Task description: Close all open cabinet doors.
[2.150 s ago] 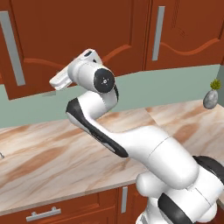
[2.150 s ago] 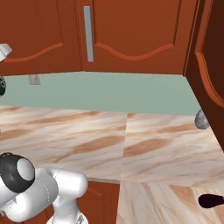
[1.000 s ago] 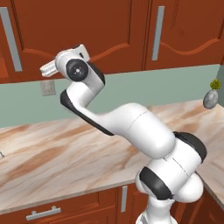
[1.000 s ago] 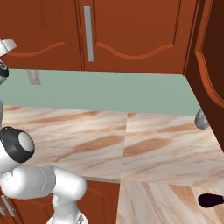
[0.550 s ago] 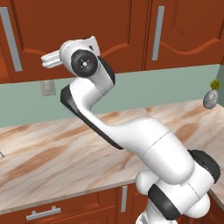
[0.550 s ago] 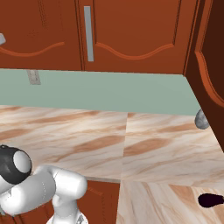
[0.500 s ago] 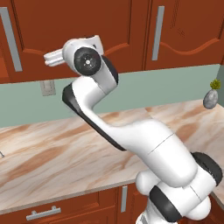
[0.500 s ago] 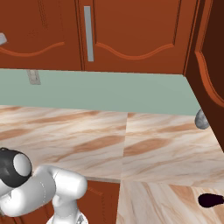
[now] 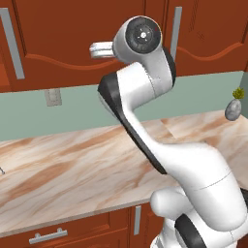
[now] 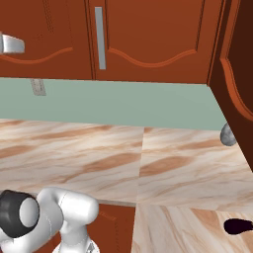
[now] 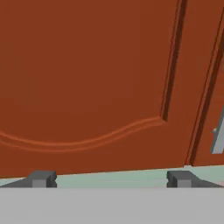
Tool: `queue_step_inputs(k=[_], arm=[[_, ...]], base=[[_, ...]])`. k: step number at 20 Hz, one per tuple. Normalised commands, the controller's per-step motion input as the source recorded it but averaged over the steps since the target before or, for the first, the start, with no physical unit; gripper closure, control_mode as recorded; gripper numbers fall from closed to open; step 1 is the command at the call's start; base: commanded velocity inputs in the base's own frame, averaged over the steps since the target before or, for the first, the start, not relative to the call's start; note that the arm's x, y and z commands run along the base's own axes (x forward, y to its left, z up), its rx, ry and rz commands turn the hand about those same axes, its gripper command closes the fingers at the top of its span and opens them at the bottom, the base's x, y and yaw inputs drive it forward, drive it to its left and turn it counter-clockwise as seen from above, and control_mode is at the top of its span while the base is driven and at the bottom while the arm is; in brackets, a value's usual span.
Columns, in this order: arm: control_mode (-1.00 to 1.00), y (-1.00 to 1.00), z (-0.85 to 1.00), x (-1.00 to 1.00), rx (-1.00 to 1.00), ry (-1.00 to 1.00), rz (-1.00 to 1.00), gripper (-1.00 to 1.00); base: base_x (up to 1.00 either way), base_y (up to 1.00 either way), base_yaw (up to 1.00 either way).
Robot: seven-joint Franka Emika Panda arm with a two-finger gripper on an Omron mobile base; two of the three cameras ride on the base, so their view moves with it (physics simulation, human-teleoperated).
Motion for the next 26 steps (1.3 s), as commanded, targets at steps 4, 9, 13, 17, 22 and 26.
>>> queue_step_inputs(k=[4, 9, 13, 17, 22, 26], arm=[[-1.0, -1.0, -0.07, -0.83, 0.11, 0.03, -0.14, -1.0], [-1.0, -0.9, -0.23, -0.75, 0.06, 0.0, -0.04, -1.0], [-1.0, -0.63, -0.16, -0.56, 0.04, 0.0, 0.0, -1.0], [-1.0, -0.24, -0.04, -0.36, 0.01, -0.01, 0.0, -1.0], [-1.0, -0.11, 0.0, -0.36, 0.0, -0.02, 0.0, -1.0], [-1.0, -0.12, 0.0, -0.3, 0.0, -0.02, 0.0, -1.0]], base=[[0.0, 0.0, 0.0], [0.0, 0.0, 0.0], [0.0, 0.0, 0.0], [0.0, 0.0, 0.0], [0.0, 0.0, 0.0], [0.0, 0.0, 0.0]])
